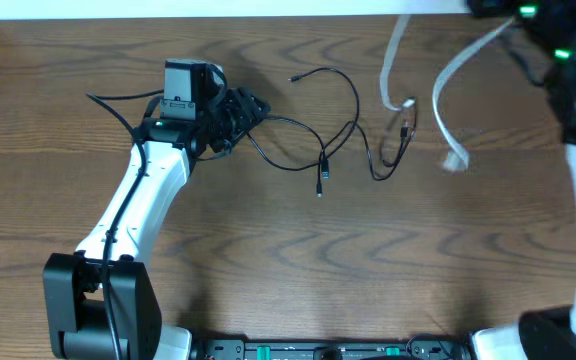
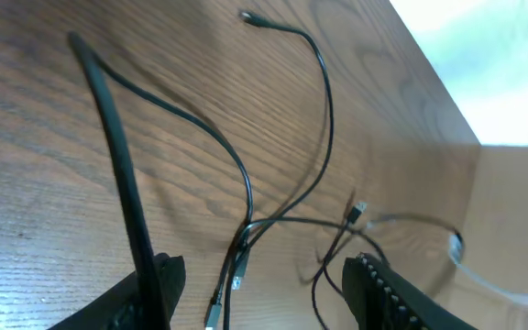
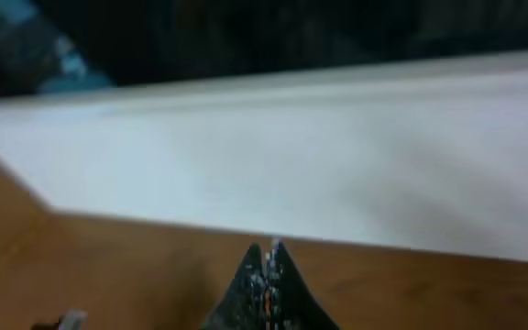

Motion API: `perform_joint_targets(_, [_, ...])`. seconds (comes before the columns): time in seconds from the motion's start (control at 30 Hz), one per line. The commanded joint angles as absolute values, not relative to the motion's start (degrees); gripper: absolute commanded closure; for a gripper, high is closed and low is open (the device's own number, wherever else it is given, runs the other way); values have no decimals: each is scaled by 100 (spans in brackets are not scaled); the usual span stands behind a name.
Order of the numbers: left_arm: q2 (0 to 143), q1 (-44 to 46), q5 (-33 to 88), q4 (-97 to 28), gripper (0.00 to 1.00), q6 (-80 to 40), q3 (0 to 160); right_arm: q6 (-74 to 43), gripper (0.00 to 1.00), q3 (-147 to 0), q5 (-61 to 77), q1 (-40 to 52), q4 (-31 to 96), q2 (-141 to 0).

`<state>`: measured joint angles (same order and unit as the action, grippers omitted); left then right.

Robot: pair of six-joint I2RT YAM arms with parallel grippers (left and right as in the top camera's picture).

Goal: Untangle cables
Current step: 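Carry the white cable with the right gripper to the table's right edge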

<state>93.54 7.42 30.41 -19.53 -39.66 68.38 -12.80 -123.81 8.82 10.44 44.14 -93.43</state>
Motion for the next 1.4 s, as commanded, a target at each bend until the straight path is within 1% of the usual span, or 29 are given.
perform_joint_targets(0.0, [9356,760,3253,-2049,37,-3662,6884,-1411,99,-12322,701,1166,4189,-9461])
perform_joint_targets(0.17, [9356,760,3251,-2051,36,-3662,6884,-1632,99,-12324,1079,1081,3275,-9430])
perform_joint_targets(0.3, [9356,760,3234,-2051,35,-3664,6884,-1627,99,-12324,1090,1081,2558,-9428])
perform_joint_targets(0.37, [9356,760,3232,-2049,31,-3664,6884,-1621,99,-12324,1055,1081,2467,-9430])
perform_joint_targets(0.53, [9356,760,3234,-2056,27,-3664,6884,-1278,99,-12322,464,985,2934,-9474])
perform_joint_targets(0.77, [9356,742,3234,-2056,26,-3662,6884,-305,99,-12322,480,663,4134,-9872])
perform_joint_targets(0.87, [9356,742,3236,-2053,22,-3664,6884,-119,99,-12322,458,377,4272,-10245])
perform_joint_targets(0.97, [9356,742,3236,-2053,21,-3664,6884,-119,99,-12322,489,-10,4217,-10538])
perform_joint_targets(1.07, [9356,742,3234,-2056,21,-3664,6884,-117,99,-12322,569,-467,3879,-10746])
perform_joint_targets(1.17, [9356,744,3234,-2053,21,-3664,6884,97,99,-12322,469,-993,3210,-10864])
perform_joint_targets(1.3, [9356,744,3238,-2053,21,-3667,6884,89,99,-12322,-316,-1494,2768,-10991])
perform_joint_targets(1.37, [9356,744,3236,-2056,21,-3664,6884,91,99,-12322,-482,-1691,2545,-11144])
